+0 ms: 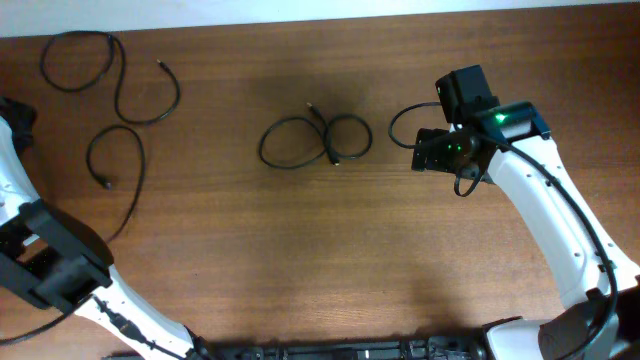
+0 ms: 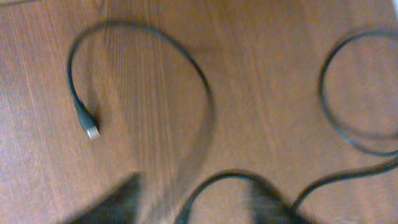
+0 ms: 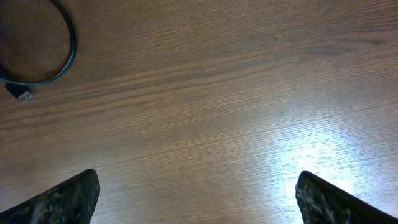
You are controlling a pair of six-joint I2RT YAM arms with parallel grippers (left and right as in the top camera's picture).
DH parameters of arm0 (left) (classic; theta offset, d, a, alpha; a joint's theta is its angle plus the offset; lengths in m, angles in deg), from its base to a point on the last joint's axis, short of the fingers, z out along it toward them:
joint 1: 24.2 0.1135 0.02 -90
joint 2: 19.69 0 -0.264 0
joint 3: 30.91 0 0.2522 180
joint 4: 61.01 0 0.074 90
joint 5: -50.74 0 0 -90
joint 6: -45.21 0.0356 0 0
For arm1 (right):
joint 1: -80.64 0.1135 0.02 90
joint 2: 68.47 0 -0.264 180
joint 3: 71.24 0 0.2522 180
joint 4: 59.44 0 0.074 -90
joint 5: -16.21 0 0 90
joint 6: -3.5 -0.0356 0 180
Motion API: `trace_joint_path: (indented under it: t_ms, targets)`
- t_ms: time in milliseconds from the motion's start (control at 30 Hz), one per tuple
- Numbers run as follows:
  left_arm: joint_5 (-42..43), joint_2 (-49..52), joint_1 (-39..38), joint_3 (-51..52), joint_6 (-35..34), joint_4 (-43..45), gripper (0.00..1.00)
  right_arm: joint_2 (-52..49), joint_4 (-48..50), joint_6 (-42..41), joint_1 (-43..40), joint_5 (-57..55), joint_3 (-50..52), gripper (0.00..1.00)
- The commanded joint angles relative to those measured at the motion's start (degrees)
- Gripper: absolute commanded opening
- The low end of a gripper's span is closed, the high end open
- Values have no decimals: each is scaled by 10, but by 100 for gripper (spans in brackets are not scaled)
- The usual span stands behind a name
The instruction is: Untangle cables
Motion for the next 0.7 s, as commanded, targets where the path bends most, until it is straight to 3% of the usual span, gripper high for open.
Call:
trace_joint_path:
  t_ms: [0,200,333,467,533,667]
  targets:
    - [-4,30,0,7,45,-11,79,-2,0,0,-1,-11,0,98]
    - [76,30,-2,7,112,-19,80,-2,0,0,-1,-11,0,98]
    - [76,34,-2,7,128,-59,80,-2,0,0,-1,-11,0,98]
    - [59,44,-2,21,148,-78,75,-2,0,0,-1,-11,0,98]
    - [30,49,0,38,148,-76,89,-2,0,0,-1,-11,0,98]
    - [-14,75,4,46,148,-78,90,-2,0,0,-1,-11,0,98]
